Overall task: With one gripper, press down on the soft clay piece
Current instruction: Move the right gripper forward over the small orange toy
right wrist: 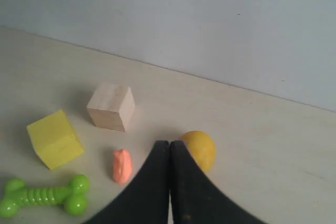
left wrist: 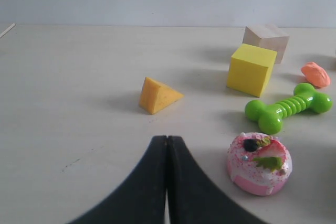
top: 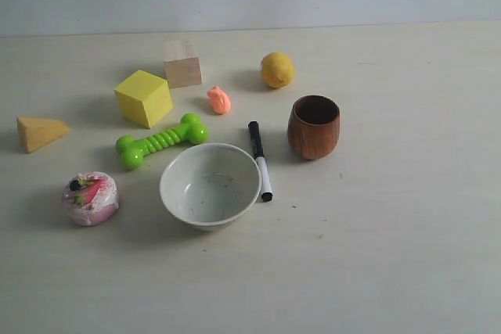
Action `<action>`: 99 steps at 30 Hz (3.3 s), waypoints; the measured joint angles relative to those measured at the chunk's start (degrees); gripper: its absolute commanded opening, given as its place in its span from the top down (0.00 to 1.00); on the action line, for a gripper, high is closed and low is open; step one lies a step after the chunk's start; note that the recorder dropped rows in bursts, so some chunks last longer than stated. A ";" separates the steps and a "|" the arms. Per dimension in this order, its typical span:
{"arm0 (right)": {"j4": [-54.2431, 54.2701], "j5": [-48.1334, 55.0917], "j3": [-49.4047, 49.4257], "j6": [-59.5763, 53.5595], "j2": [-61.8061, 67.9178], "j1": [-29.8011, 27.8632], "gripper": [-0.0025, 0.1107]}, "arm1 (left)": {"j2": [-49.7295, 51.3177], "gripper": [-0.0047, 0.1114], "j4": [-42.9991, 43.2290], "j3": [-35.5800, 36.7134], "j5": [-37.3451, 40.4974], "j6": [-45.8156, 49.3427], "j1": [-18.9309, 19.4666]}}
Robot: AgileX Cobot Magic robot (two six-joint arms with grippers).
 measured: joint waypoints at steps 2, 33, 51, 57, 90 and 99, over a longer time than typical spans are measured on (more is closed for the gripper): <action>0.00 2.21 -2.88 -0.24 2.27 1.39 0.98 | 0.00 0.96 0.00 0.00 0.00 0.00 0.00; -25.15 20.01 -37.50 27.20 36.43 8.67 0.98 | 0.00 0.96 0.00 0.00 0.00 0.00 0.00; -24.31 13.95 -37.50 27.76 36.43 8.67 0.98 | 0.00 0.96 0.00 0.00 0.00 0.00 0.00; -20.28 13.60 -37.50 28.43 36.43 8.67 0.98 | 0.00 0.96 0.00 0.00 0.00 0.00 0.00; -17.70 16.39 -39.14 21.19 44.88 8.67 0.98 | 0.00 0.96 0.00 0.00 0.00 0.00 0.00; -18.00 21.15 -45.50 21.19 50.55 8.67 0.98 | 0.00 0.96 0.00 0.00 0.00 0.00 0.00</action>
